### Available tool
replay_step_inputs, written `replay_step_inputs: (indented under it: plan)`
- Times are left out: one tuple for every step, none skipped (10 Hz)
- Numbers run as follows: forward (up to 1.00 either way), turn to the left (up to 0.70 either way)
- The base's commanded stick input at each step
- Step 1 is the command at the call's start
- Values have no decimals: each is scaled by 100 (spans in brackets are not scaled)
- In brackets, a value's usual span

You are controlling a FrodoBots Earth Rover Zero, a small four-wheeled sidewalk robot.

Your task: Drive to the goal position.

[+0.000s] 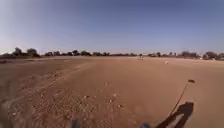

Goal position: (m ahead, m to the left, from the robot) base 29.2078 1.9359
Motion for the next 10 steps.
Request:
replay_step_inputs:
  plan:
    - [100, 0]
    - [100, 0]
    - [100, 0]
    - [100, 0]
    - [100, 0]
    - [100, 0]
    - [100, 0]
    - [100, 0]
    - [100, 0]
    - [100, 0]
